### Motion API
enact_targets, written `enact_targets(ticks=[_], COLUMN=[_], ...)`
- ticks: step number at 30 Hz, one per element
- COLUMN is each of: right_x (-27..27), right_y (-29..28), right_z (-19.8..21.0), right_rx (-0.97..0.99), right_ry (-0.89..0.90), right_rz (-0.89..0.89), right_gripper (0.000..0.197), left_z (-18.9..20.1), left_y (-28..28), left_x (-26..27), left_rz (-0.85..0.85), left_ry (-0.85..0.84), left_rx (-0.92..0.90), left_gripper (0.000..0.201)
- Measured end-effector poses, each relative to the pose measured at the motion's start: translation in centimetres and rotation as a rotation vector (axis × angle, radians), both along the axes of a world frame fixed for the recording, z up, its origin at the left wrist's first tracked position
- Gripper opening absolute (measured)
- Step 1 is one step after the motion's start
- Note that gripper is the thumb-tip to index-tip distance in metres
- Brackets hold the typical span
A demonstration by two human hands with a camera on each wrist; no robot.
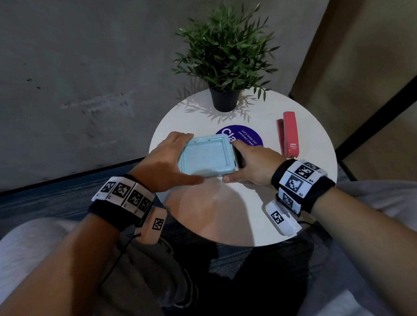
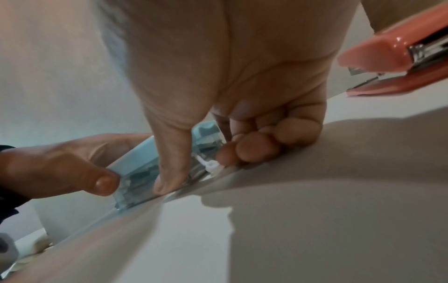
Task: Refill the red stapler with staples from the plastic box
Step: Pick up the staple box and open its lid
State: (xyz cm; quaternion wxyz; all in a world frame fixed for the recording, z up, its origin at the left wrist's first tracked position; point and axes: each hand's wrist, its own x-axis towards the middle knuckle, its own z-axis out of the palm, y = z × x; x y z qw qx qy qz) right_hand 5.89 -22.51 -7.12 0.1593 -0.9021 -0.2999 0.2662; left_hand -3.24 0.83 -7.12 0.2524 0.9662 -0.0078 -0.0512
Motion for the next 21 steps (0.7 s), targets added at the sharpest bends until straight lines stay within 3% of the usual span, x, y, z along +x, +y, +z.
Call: enact_targets(ticks=[13, 18, 21], right_x=[0.0, 0.0, 0.0], right_y=[0.0, 0.0, 0.1], right_z=[-0.1, -0.3, -0.3], right_rx=[-0.032, -0.024, -0.023], right_ry=[0.001, -0.017, -0.017], right_rz=[0.002, 0.003, 0.001], right_gripper=[0.089, 0.089, 0.090], left_z=[1.2, 1.3, 1.3], left_y=[-0.2, 0.6, 1.4], left_x=[-0.3, 0.0, 0.2], left_rz=[0.040, 0.107, 0.158], left_ry=[0.038, 0.080, 0.103], left_rx=[-0.025, -0.173, -0.298], left_gripper=[0.096, 0.084, 0.098])
